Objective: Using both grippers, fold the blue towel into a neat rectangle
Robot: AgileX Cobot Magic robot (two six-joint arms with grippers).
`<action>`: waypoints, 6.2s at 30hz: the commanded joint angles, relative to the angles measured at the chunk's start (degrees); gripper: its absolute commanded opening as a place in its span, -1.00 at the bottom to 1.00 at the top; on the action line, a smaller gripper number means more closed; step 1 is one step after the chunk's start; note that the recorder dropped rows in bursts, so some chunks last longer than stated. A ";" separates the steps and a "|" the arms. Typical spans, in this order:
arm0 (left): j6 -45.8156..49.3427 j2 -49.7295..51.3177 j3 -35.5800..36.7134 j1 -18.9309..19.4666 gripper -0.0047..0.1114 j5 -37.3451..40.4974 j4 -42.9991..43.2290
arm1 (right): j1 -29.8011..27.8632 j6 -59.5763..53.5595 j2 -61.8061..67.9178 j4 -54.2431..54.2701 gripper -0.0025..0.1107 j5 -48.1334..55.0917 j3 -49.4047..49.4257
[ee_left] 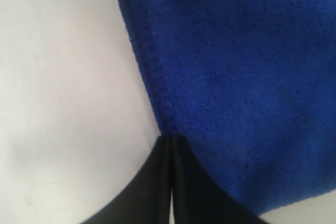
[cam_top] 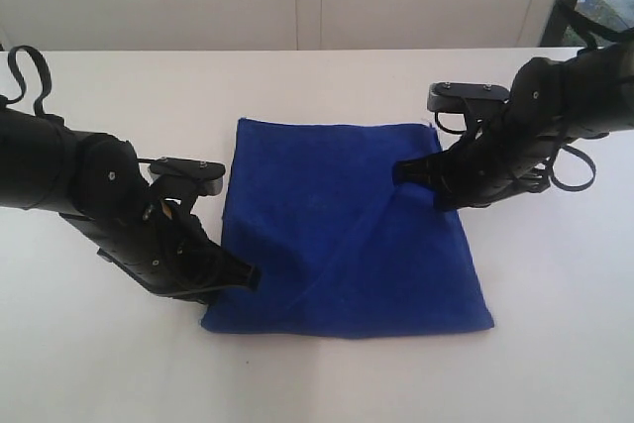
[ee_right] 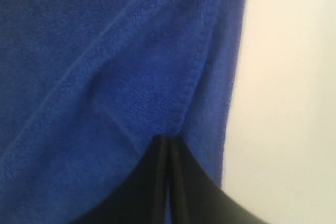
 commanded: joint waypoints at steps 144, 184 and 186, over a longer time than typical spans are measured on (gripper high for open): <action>1.25 0.00 -0.17 -0.33 -0.92 1.36 -0.46 | 6.32 9.52 -13.34 -10.98 -0.79 4.29 18.74; 1.43 0.00 -0.17 -0.33 -0.92 1.36 -0.46 | 6.32 8.91 -11.91 -11.45 -0.77 11.96 18.74; 1.44 -0.22 -0.17 -0.33 -0.92 1.60 -0.46 | 6.32 9.06 -12.77 -11.45 -0.64 11.73 18.74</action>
